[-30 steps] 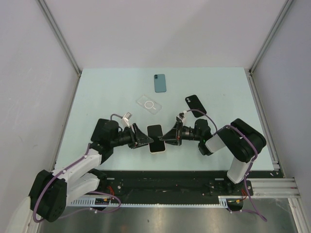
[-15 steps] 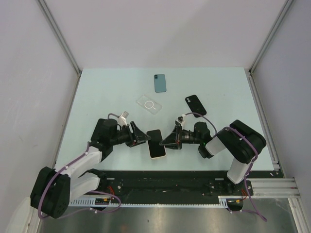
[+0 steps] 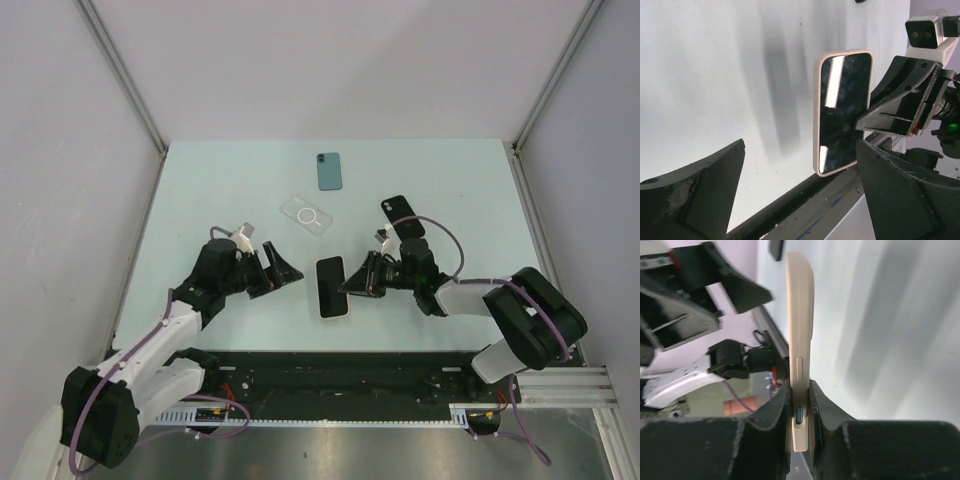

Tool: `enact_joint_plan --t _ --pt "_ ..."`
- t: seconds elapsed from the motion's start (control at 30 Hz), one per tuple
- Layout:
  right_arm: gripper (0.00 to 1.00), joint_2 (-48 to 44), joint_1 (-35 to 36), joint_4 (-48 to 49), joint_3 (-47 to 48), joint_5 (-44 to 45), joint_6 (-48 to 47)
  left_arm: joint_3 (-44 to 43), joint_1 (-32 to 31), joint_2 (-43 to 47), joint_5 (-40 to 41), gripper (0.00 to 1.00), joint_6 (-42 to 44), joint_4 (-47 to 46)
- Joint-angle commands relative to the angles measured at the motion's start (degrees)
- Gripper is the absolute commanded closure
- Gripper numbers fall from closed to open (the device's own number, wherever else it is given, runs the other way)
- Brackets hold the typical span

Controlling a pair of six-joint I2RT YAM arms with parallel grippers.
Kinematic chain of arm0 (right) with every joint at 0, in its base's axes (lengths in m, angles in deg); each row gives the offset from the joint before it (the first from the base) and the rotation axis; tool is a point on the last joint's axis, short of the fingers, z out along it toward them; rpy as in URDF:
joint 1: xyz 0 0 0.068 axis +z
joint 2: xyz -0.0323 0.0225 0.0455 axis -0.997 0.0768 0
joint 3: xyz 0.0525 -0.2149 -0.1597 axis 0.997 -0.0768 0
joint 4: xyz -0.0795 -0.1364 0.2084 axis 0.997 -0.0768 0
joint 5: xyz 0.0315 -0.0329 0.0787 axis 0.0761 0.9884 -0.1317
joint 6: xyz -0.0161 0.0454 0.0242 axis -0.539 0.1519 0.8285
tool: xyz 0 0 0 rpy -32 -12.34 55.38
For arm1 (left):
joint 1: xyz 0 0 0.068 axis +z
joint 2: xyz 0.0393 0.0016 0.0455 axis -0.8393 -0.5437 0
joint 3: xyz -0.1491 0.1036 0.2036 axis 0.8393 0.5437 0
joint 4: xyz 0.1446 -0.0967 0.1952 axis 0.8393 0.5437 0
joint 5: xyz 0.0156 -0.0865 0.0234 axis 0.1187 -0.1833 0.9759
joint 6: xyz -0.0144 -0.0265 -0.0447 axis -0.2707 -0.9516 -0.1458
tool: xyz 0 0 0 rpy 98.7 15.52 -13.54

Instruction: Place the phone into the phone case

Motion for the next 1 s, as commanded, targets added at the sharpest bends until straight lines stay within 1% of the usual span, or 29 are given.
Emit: enact_joint_plan --t 0.0,0.17,0.37,0.43,0.53,0.57,0.73,0.8,0.83,0.87,0.93,0.97 --pt "0.98 -2.8 -2.9 -15.7 4.0 5.1 -11.9 -4.6 0.5 4.1 7.9 0.03 5.1 8.4" --pt "0.97 1.3 -5.5 -13.6 4.1 3.0 -11.2 -4.7 0.6 4.8 8.9 0.03 5.7 9.2" --pt "0.95 7.2 -6.5 -11.2 4.2 1.6 -10.6 -3.7 0.8 4.3 9.3 0.03 6.0 9.6" --pt "0.92 7.9 -6.8 -11.1 4.4 1.3 -10.7 -3.2 1.0 4.6 9.6 0.03 6.0 9.8" --pt "0.85 9.0 -7.3 -12.0 4.4 1.8 -11.0 -3.0 1.3 4.7 10.3 0.03 6.1 9.8" --pt "0.81 9.0 -7.5 -12.4 4.3 2.1 -11.1 -3.2 1.4 4.4 10.3 0.03 6.1 9.8" --pt "0.76 8.6 -8.7 -14.1 4.8 2.4 -12.4 -4.2 1.8 3.5 11.6 0.03 5.6 9.9" --pt "0.71 8.3 -9.0 -16.7 5.3 2.5 -13.8 -4.6 2.9 2.5 12.3 0.02 5.4 10.9" --pt "0.69 7.8 -9.1 -18.1 5.7 2.7 -14.3 -5.2 3.5 2.1 12.8 0.02 5.3 11.3" --pt "0.64 7.3 -9.4 -19.3 6.0 2.9 -14.9 -5.5 4.9 1.2 12.9 0.02 5.3 12.2" --pt "0.57 5.5 -9.8 -22.2 6.1 3.7 -16.0 -6.6 6.5 0.5 13.5 0.03 5.4 13.3" --pt "0.54 4.9 -10.2 -23.1 6.1 4.2 -16.5 -6.9 8.3 0.3 13.8 0.03 5.5 14.2"
